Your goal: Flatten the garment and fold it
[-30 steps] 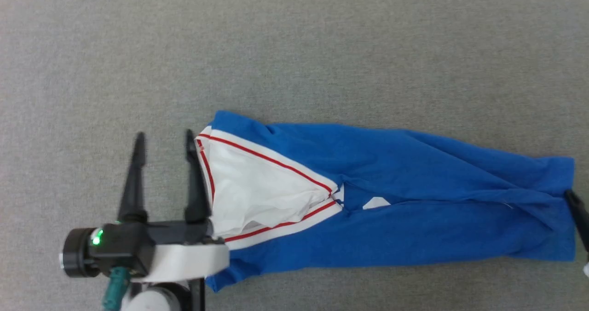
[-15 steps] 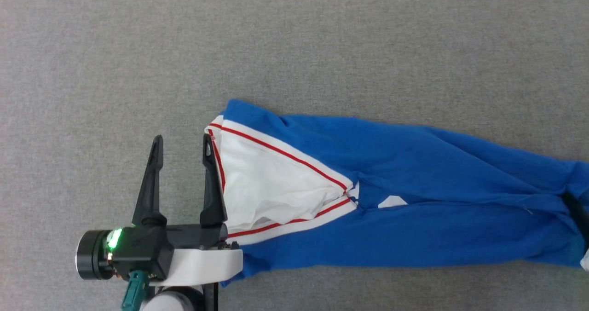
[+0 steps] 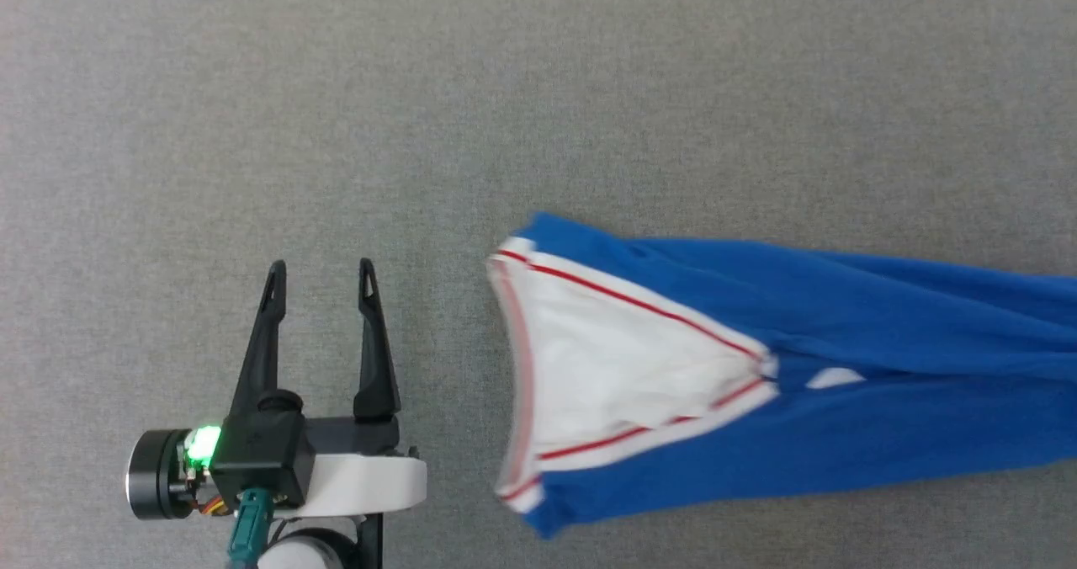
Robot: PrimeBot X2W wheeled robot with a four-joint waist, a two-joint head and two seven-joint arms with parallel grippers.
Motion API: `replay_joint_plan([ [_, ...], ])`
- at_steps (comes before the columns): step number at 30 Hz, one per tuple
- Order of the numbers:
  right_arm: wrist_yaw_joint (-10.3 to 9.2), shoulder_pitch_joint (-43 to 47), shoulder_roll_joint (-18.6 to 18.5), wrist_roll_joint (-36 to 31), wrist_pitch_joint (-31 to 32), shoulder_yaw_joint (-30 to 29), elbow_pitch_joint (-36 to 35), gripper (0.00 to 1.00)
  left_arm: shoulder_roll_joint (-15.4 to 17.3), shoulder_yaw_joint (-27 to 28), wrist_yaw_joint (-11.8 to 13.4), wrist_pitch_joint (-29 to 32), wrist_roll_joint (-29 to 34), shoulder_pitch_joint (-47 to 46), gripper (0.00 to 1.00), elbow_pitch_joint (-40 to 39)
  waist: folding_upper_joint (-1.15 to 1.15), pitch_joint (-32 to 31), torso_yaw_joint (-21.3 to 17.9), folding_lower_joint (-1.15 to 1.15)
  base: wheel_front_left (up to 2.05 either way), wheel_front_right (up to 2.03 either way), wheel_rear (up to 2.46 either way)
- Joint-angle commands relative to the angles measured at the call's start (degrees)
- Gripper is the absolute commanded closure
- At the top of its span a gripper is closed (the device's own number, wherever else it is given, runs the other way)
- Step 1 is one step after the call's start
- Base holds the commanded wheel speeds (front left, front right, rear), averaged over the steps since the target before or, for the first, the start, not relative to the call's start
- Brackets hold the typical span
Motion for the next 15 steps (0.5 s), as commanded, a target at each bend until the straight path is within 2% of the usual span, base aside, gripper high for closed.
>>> replay_joint_plan([
  [1,-0.13,0.2,-0.9,-1.0,-0.4,-1.2,0.4,1.0,0.4,0.0,0.2,-0.1,0.1,0.9,0.0,0.5,0.0,-1.6,0.4,0.0,0.0,0.0,0.0],
  [3,-0.13,0.2,-1.2,-1.5,-0.4,-2.0,0.2,1.0,0.4,0.0,0.0,-0.2,-0.4,1.4,0.0,1.2,0.0,-2.6,0.6,0.0,0.0,0.0,0.0],
  [6,-0.13,0.5,0.1,0.3,1.4,-0.1,-2.2,1.0,0.3,0.1,-0.1,-0.4,-1.0,2.1,0.0,1.9,0.0,-3.9,0.7,0.0,0.0,0.0,0.0],
  [15,-0.13,3.7,5.6,6.7,9.7,14.0,-18.8,1.0,-0.6,0.3,-1.8,-1.4,-3.4,3.0,0.0,4.1,0.0,-6.9,1.4,0.0,0.0,0.0,0.0],
])
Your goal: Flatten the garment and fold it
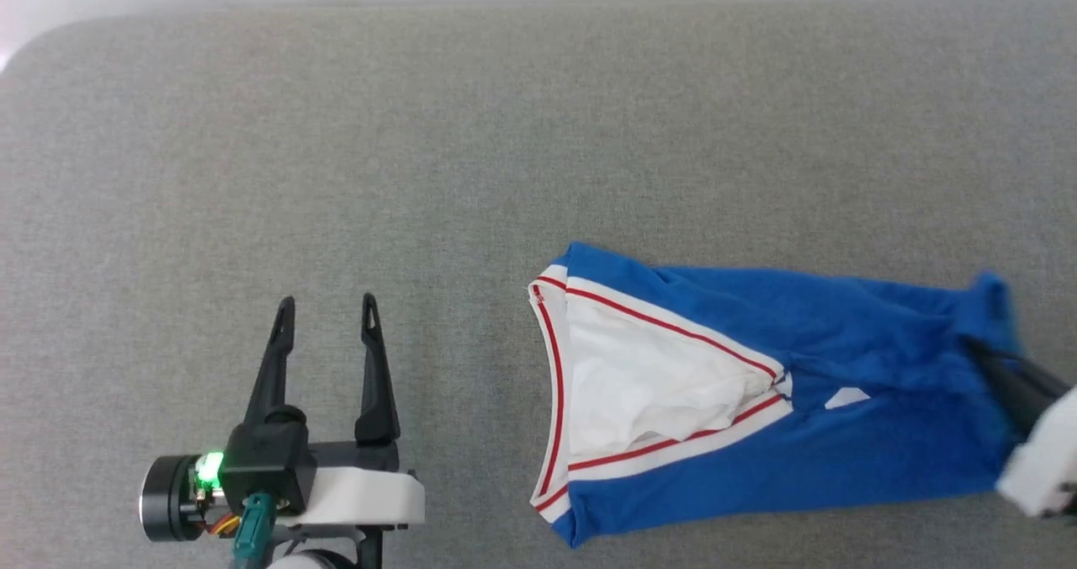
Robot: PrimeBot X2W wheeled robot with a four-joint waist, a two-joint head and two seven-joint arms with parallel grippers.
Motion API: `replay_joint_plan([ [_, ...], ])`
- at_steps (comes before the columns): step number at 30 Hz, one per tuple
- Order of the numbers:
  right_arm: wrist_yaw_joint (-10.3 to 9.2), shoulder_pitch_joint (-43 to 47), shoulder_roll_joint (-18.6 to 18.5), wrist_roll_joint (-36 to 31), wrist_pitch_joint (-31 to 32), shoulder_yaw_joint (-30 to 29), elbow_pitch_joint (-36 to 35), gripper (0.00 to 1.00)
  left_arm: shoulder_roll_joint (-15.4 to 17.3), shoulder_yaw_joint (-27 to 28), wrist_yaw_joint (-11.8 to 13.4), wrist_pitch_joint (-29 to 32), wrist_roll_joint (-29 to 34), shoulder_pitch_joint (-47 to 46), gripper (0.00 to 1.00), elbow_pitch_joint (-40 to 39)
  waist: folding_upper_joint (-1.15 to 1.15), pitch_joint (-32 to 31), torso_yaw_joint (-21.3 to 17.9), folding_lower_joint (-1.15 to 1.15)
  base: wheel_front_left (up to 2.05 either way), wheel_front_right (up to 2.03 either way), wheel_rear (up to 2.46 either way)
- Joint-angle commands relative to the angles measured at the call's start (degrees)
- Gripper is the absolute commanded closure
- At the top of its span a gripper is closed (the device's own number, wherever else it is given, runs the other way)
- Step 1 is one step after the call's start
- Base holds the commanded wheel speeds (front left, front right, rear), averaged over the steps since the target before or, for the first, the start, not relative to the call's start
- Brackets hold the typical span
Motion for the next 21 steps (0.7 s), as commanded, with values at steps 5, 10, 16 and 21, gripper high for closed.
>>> replay_joint_plan([
  [5,-0.05,-2.7,2.3,1.6,2.9,7.2,-6.3,1.0,-0.4,0.1,-1.1,-0.8,-0.5,0.7,0.0,0.9,0.0,-0.7,0.7,0.0,0.0,0.0,0.0],
  [10,-0.05,-8.4,3.2,2.1,6.1,16.4,-7.7,1.0,-1.0,0.1,-1.7,-1.2,-0.8,0.1,0.0,1.3,0.0,0.6,1.4,0.0,0.0,0.0,0.0],
  [16,-0.05,-16.1,4.7,1.4,8.4,24.7,-3.7,1.0,-2.7,-0.3,-2.6,-1.7,-1.0,-1.5,0.0,2.3,0.0,2.9,3.0,0.0,0.0,0.0,0.0],
  [21,-0.05,-21.1,5.3,-1.7,9.5,30.9,3.1,1.0,-4.7,-0.8,-3.6,-2.0,-0.9,-3.0,0.0,3.7,0.0,4.5,4.8,0.0,0.0,0.0,0.0],
])
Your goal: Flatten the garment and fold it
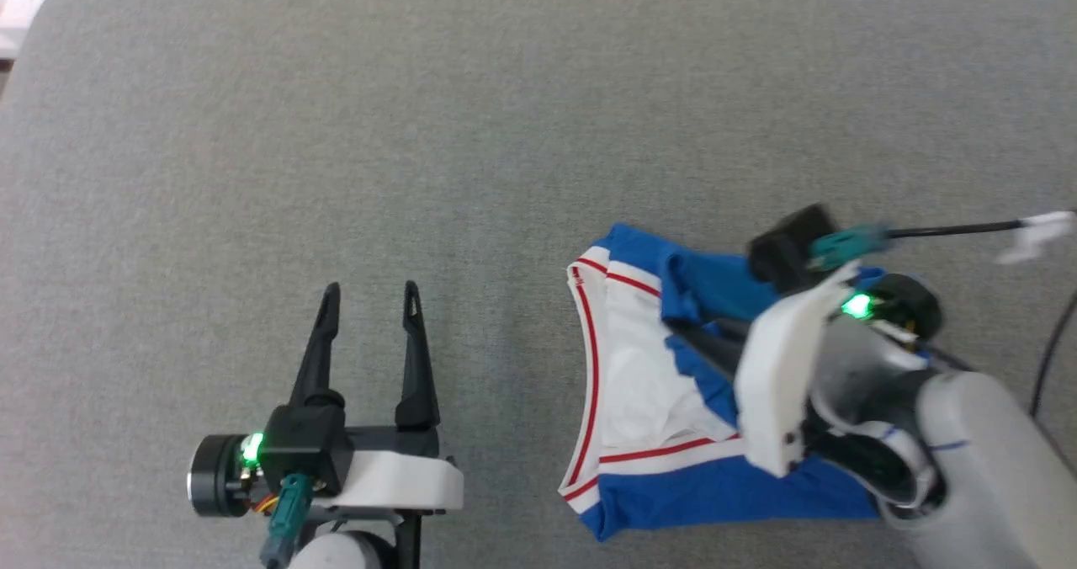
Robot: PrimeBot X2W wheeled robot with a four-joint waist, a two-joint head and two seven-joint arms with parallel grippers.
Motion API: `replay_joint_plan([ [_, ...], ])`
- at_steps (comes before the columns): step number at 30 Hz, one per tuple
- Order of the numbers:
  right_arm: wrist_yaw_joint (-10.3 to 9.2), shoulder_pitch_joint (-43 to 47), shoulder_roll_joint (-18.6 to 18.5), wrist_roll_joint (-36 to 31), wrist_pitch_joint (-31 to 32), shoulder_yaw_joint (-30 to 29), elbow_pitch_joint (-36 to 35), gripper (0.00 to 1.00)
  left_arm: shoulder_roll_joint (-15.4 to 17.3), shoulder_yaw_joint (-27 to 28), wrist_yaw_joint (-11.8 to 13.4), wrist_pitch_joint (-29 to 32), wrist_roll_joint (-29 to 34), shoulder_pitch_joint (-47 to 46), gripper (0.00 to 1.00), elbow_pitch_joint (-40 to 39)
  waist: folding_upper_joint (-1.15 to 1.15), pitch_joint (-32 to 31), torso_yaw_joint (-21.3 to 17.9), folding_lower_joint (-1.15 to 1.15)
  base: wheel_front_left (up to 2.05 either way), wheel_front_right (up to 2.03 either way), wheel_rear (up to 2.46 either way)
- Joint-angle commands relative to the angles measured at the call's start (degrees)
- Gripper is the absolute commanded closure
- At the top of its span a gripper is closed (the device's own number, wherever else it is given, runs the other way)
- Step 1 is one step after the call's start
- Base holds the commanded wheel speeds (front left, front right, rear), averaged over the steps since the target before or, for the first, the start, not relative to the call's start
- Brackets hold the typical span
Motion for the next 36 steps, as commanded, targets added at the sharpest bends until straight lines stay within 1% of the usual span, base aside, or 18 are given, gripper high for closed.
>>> replay_joint_plan([
  [1,-0.05,-0.9,0.3,-0.6,0.1,1.0,0.7,1.0,-0.4,0.0,-0.4,-0.4,-0.3,-0.8,0.0,0.3,0.0,1.1,1.3,-0.01,0.0,0.0,0.0],
  [5,-0.05,-2.7,1.2,-2.6,0.2,5.4,5.9,1.0,-1.7,0.1,-1.3,-0.5,-0.3,-1.4,0.0,1.6,0.0,1.4,2.6,-0.01,0.0,0.0,0.0],
  [8,-0.05,-3.4,2.6,-4.9,-0.1,6.2,10.1,1.0,-2.7,0.2,-1.9,-0.6,-0.2,-1.6,0.0,2.5,0.0,1.4,3.4,-0.01,0.0,0.0,0.0],
  [10,-0.05,-3.5,3.9,-6.4,0.2,5.5,13.6,1.0,-3.3,0.3,-2.3,-0.6,0.0,-1.7,0.0,2.9,0.0,1.3,3.7,-0.01,0.0,0.0,0.0],
  [11,-0.05,-3.7,4.5,-7.3,0.3,5.2,15.1,0.58,-3.5,0.4,-2.5,-0.6,0.1,-1.7,0.0,3.0,0.0,1.3,3.8,-0.01,0.0,0.0,0.0],
  [12,-0.05,-3.9,4.8,-8.3,0.2,5.0,16.4,0.0,-3.8,0.5,-2.7,-0.6,0.3,-1.7,0.0,3.1,0.0,1.2,3.9,-0.01,0.0,0.0,0.0],
  [14,-0.05,-4.6,5.5,-9.1,-0.7,4.7,17.7,0.0,-4.1,0.8,-3.0,-0.6,0.5,-1.6,0.0,3.3,0.0,1.1,3.8,-0.01,0.0,0.0,0.0],
  [17,-0.05,-5.7,5.6,-7.9,-2.2,5.0,16.8,0.0,-4.2,1.5,-3.5,-0.6,0.8,-1.1,0.0,3.5,0.0,0.9,2.8,-0.01,0.0,0.0,0.0],
  [19,-0.05,-6.2,4.4,-6.0,-3.4,5.1,14.0,0.0,-4.1,1.8,-3.7,-0.6,0.9,-0.8,0.0,3.7,0.0,0.6,2.0,-0.01,0.0,0.0,0.0],
  [21,-0.05,-5.9,2.6,-3.9,-4.5,3.5,10.7,0.0,-4.0,2.1,-3.9,-0.6,1.1,-0.6,0.0,3.6,0.0,0.4,1.2,-0.01,0.0,0.0,0.0],
  [24,-0.05,-3.6,-1.2,-2.4,-6.6,-1.6,5.3,0.0,-3.8,2.4,-4.0,-0.6,1.5,-0.4,0.0,3.3,0.0,0.2,-0.1,-0.01,0.0,0.0,0.0],
  [26,-0.05,-0.9,-3.9,-2.6,-8.3,-6.5,2.1,0.0,-3.5,2.5,-3.8,-0.6,1.8,-0.3,0.0,3.0,0.0,0.2,-0.8,-0.01,0.0,0.0,0.0],
  [28,-0.05,2.9,-5.7,-3.0,-9.9,-12.3,-0.5,0.0,-3.3,2.7,-3.5,-0.6,2.1,-0.2,0.0,2.6,0.0,0.4,-1.5,-0.01,0.0,0.0,0.0],
  [30,-0.05,7.4,-5.9,-2.9,-10.7,-17.8,-2.6,0.0,-3.1,2.9,-3.1,-0.6,2.4,0.0,0.0,2.1,0.0,0.7,-2.1,-0.01,0.0,0.0,0.0],
  [32,-0.05,11.7,-5.5,-2.7,-10.9,-21.6,-4.5,0.0,-2.9,2.8,-2.9,-0.6,2.6,0.2,0.0,1.6,0.0,1.1,-2.7,-0.01,0.0,0.0,0.0],
  [34,-0.05,15.3,-4.4,-2.0,-10.7,-23.9,-5.6,0.0,-2.9,2.7,-2.6,-0.5,2.7,0.4,0.0,1.3,0.0,1.6,-3.3,-0.01,0.0,0.0,0.0],
  [36,-0.05,17.6,-3.6,-2.0,-10.8,-25.1,-6.3,0.0,-2.9,2.5,-2.5,-0.3,2.8,0.3,0.0,1.2,0.0,2.1,-3.4,-0.01,0.0,0.0,0.0],
])
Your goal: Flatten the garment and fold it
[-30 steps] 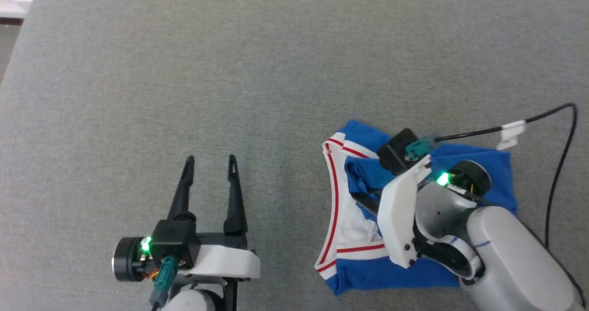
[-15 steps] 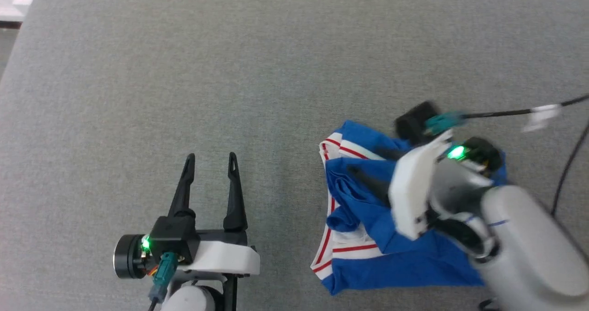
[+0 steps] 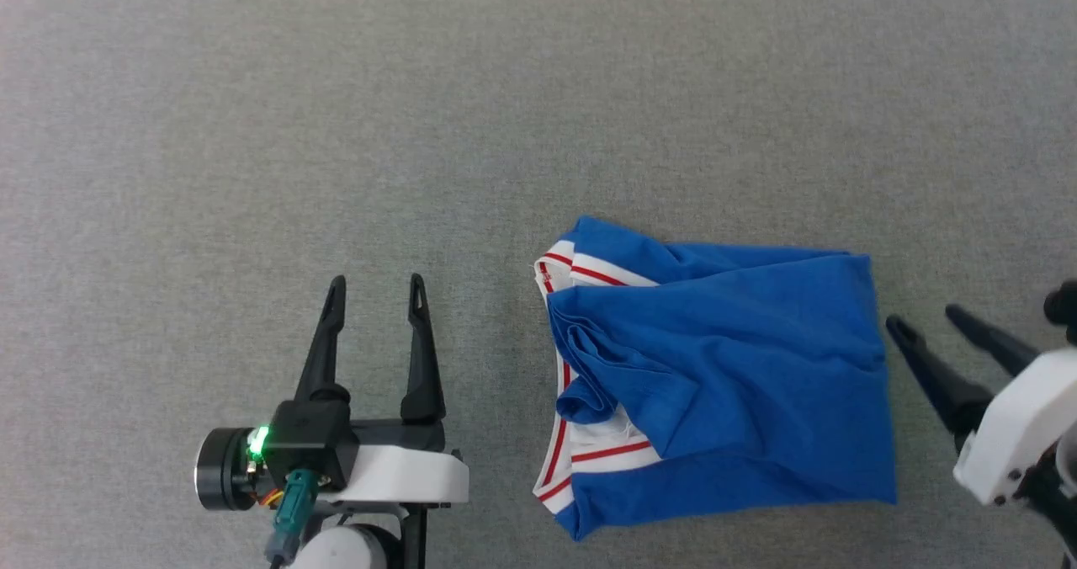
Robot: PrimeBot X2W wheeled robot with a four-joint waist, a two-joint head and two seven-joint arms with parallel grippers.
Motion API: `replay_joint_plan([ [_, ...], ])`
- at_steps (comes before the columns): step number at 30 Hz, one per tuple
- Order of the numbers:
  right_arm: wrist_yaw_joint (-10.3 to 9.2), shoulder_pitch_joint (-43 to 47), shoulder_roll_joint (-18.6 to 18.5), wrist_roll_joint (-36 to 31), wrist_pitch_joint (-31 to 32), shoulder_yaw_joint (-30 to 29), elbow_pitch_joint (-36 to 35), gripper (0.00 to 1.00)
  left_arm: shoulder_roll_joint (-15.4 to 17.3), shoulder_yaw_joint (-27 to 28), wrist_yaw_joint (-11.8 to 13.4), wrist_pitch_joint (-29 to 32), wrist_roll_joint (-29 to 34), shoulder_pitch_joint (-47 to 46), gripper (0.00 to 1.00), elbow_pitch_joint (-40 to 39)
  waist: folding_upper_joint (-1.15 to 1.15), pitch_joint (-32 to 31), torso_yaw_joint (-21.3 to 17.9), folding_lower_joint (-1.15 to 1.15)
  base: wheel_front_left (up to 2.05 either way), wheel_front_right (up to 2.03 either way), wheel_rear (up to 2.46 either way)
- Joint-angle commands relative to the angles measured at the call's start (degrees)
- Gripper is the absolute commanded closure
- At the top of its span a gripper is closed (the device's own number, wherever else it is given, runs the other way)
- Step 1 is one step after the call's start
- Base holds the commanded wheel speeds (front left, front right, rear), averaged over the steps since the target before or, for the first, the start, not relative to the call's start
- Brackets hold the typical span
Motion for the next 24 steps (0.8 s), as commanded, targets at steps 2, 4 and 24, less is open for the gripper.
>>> replay_joint_plan([
  [2,-0.05,1.4,1.5,0.3,-0.4,-0.6,-0.3,0.0,0.2,0.0,0.3,0.1,0.5,0.1,0.0,-0.3,0.0,0.9,-0.3,0.01,0.0,0.0,0.0],
  [4,-0.05,2.1,2.2,0.4,-0.4,-0.7,0.5,0.0,0.3,-0.1,0.4,0.3,0.7,-0.2,0.0,-0.4,0.0,1.3,0.0,0.01,0.0,0.0,0.0],
  [24,-0.05,-2.8,5.8,-0.5,-1.0,3.4,17.0,1.0,1.7,-1.5,0.8,2.8,2.6,-2.1,0.0,-2.3,0.0,1.0,1.4,0.01,0.0,0.0,0.0],
])
